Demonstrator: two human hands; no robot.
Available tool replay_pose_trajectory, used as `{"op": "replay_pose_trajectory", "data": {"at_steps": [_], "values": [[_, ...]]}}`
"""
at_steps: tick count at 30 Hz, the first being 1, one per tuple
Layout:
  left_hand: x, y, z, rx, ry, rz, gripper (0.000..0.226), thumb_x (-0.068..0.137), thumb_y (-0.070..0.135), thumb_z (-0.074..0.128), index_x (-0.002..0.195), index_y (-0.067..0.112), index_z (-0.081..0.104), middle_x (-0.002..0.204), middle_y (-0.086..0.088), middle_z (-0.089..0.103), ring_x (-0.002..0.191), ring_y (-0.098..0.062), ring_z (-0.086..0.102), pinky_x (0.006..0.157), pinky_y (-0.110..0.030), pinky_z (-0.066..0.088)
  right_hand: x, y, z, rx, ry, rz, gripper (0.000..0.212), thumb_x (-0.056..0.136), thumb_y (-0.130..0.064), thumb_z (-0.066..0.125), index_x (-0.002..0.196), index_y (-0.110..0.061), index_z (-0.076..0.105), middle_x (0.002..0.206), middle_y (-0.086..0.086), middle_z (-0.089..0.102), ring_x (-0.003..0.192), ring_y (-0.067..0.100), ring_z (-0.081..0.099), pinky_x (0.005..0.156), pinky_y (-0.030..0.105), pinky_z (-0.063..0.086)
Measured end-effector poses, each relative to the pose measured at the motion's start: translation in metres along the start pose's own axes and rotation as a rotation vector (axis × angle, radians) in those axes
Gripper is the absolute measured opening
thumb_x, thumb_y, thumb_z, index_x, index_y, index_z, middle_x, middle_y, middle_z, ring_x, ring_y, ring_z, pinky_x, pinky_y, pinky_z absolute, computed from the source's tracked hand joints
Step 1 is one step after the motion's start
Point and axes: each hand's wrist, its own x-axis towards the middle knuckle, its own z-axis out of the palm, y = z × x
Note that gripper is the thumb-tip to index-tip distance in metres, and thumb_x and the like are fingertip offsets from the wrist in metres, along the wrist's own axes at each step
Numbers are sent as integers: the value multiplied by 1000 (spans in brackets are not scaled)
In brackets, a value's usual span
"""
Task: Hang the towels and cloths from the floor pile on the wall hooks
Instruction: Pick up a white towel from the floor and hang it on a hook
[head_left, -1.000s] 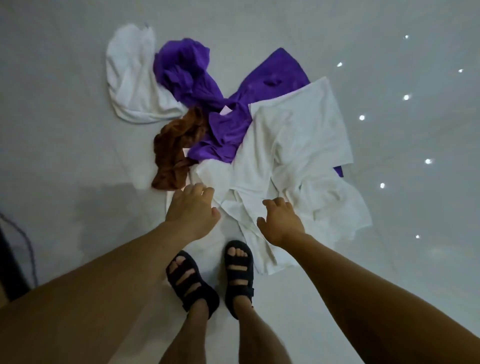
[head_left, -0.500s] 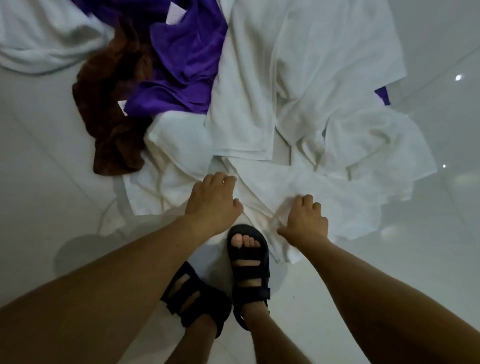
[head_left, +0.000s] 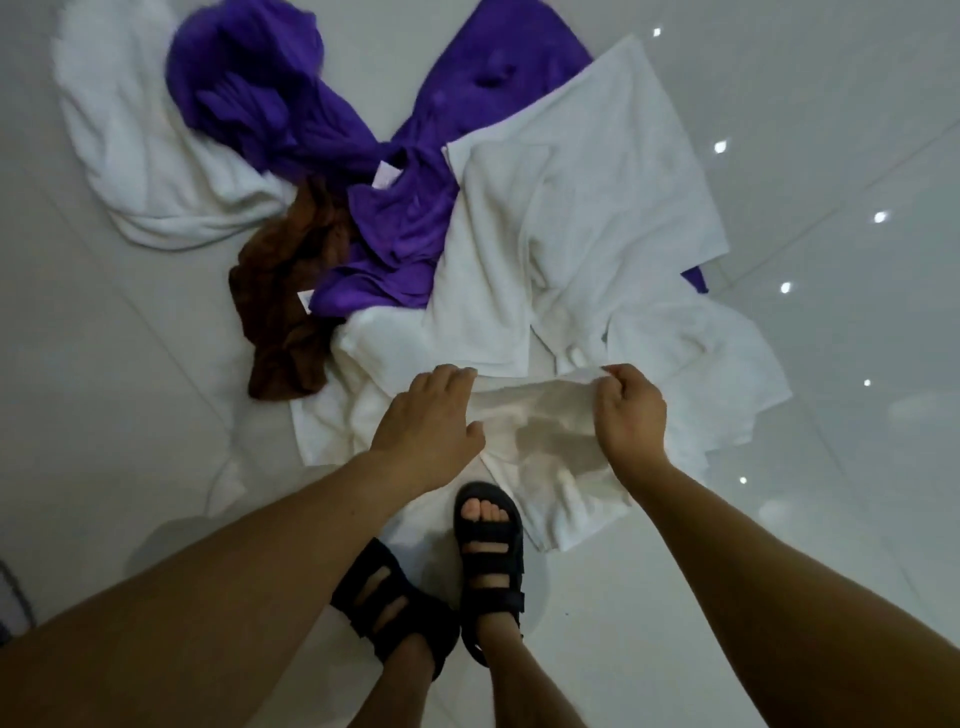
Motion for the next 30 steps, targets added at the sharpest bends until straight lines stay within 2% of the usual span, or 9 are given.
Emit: {"op": "replay_pose_trajectory", "data": {"at_steps": [4,7,9,14,19,22,25,27,30], "values": [[-24,36,-102,-187,165,182,73,84,29,65,148,18,32,144,-5,42,128,-23,41,102,-38,40,-39,-109,-55,108,-235,-260,19,84,-20,50,82,-16,69,75,-6,66,73,11,61,65,28,48],[-53,55,-178,-223,120,226,37,86,28,64,121,16,60,116,-5,62,110,-25,56,87,-33,44,-73,-186,-92,141,-340,-395,13,74,-29,58,76,-22,68,71,-8,67,70,10,63,65,28,50],[-78,60,-227,-251,145,145,15,90,28,57,98,16,60,91,-2,63,90,-27,60,68,-31,41,-93,-230,-116,90,-370,-499,7,75,-26,65,79,-22,69,74,-8,68,71,10,63,67,28,50],[-163,52,-345,-168,407,110,21,94,29,46,108,19,59,102,-8,66,92,-30,59,76,-36,46,-126,-325,-163,-364,-206,-721,26,79,-16,64,105,-15,67,99,4,62,88,22,58,74,30,45],[-259,29,-466,-25,635,-25,14,97,28,41,98,19,52,79,-2,55,74,-28,53,60,-32,30,-173,-432,-190,-367,-89,-738,29,79,-4,50,101,-9,69,94,12,67,88,32,61,70,31,46],[-326,3,-528,70,720,-160,10,97,28,39,93,22,46,83,-4,55,75,-26,50,57,-33,31,-211,-502,-204,-418,-118,-804,32,82,-1,47,103,-8,69,99,15,69,93,35,62,77,35,48],[-392,-18,-577,34,868,-256,19,98,25,41,110,19,55,105,-8,59,92,-30,54,75,-41,48,-264,-567,-212,-452,-354,-865,23,80,0,48,87,-8,68,90,14,66,87,32,62,70,33,47],[-431,-27,-605,5,1012,-282,26,98,22,43,117,15,58,112,-11,59,100,-32,55,83,-41,48,-305,-602,-212,-342,-607,-839,19,76,-4,50,83,-5,67,86,15,66,77,25,61,65,31,51],[-480,-31,-637,-35,1214,-329,28,96,17,47,119,10,61,112,-16,57,101,-33,54,82,-36,43,-356,-642,-209,-97,-1057,-660,36,74,-32,59,98,-6,67,95,19,70,81,29,67,80,48,55]]}}
